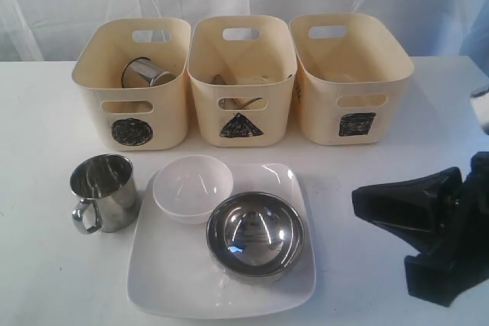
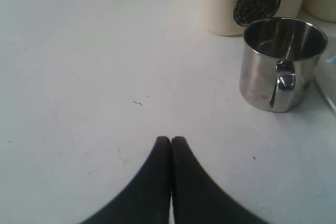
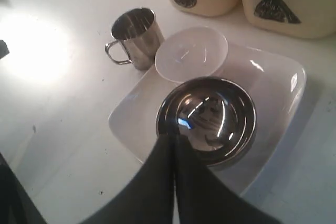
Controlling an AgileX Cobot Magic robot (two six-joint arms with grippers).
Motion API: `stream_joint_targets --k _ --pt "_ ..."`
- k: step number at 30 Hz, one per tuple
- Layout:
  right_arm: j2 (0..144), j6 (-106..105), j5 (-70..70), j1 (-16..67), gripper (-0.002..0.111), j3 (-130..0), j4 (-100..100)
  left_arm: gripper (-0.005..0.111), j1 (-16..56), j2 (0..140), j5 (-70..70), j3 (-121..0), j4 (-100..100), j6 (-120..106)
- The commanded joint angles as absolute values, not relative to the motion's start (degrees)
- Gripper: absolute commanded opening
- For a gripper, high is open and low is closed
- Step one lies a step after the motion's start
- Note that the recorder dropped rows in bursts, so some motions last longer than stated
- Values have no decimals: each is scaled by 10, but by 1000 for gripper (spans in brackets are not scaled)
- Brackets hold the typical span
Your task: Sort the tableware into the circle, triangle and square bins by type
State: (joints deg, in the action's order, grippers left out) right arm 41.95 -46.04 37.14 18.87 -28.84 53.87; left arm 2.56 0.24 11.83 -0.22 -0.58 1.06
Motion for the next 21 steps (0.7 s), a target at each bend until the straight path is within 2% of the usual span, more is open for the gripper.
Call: stream_joint_targets --k 1,5,11,21 --pt "394 -462 352 189 0 -283 543 0 24 0 116 0 -8 13" --pt "371 -436 292 189 0 -263 510 0 24 0 116 0 -8 13" --pt "272 -232 190 188 0 -197 296 0 24 0 116 0 -8 13" --pt "145 -65 146 152 0 -84 113 0 24 0 116 0 -8 13"
